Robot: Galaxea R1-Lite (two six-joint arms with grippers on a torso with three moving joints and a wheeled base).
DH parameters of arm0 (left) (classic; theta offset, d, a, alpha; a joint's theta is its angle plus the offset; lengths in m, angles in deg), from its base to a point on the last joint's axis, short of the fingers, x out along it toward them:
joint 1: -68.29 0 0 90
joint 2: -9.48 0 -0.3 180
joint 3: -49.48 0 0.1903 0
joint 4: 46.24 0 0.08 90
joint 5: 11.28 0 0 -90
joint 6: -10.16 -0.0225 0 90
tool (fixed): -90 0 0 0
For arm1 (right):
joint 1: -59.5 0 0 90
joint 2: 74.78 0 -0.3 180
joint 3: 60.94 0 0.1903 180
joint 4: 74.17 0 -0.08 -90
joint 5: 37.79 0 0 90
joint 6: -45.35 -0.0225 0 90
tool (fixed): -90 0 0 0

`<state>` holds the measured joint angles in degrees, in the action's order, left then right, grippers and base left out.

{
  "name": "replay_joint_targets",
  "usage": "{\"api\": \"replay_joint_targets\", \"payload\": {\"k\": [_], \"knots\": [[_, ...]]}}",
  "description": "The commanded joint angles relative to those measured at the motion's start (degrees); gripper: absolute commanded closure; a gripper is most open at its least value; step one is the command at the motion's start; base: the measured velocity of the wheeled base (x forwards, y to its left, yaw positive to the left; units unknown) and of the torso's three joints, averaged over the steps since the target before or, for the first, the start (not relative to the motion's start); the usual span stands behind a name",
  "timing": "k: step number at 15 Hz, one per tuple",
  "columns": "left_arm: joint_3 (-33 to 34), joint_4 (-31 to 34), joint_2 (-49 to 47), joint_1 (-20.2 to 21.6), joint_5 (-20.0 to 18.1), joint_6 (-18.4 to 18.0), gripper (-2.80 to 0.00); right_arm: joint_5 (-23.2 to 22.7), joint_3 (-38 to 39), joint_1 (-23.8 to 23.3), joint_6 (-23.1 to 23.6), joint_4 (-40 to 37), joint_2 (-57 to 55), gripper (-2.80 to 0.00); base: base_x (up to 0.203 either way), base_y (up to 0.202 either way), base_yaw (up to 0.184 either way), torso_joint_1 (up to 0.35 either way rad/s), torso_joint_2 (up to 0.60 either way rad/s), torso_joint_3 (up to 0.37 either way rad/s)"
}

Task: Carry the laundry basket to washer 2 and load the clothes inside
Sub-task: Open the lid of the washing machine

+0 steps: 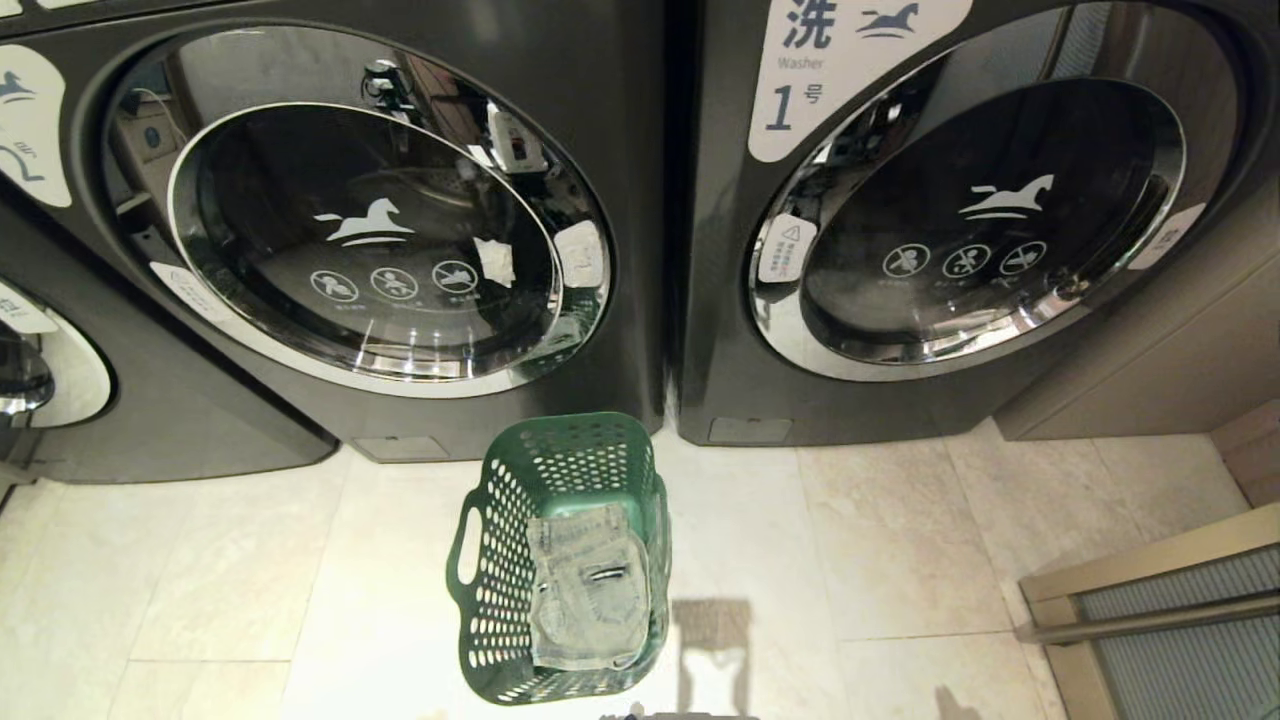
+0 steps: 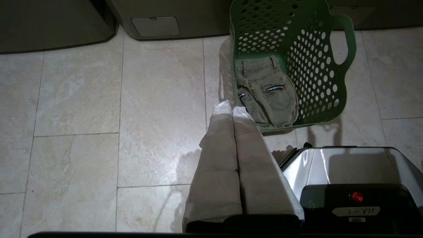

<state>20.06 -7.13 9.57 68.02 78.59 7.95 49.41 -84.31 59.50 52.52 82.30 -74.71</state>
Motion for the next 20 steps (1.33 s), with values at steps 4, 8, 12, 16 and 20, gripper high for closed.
{"api": "replay_joint_targets", "payload": {"k": [4,8,12,16,20], "knots": [[-0.01,0.08,-0.1,0.0,0.05,0.01,0.0,-0.01,0.0,0.0,-0.05,-0.02,-0.07,0.0,0.0,-0.197,0.002,0.003,0.0,0.003],[-0.01,0.08,-0.1,0.0,0.05,0.1,0.0,-0.01,0.0,0.0,-0.14,-0.02,-0.07,0.0,0.0,-0.194,0.002,0.004,0.0,0.003],[-0.01,0.08,-0.1,0.0,0.05,0.01,0.0,-0.01,0.0,-0.08,-0.13,-0.02,-0.07,0.0,0.0,-0.195,0.002,0.003,0.0,0.003],[-0.01,0.08,-0.1,0.0,0.13,0.19,0.0,-0.01,0.0,0.0,-0.12,-0.02,-0.07,0.0,0.0,-0.102,0.001,0.0,0.0,0.0],[-0.01,0.08,-0.1,0.0,0.13,0.1,0.0,0.08,0.0,-0.07,-0.14,-0.02,-0.07,0.0,0.0,0.0,0.0,0.0,0.0,0.0]]}}
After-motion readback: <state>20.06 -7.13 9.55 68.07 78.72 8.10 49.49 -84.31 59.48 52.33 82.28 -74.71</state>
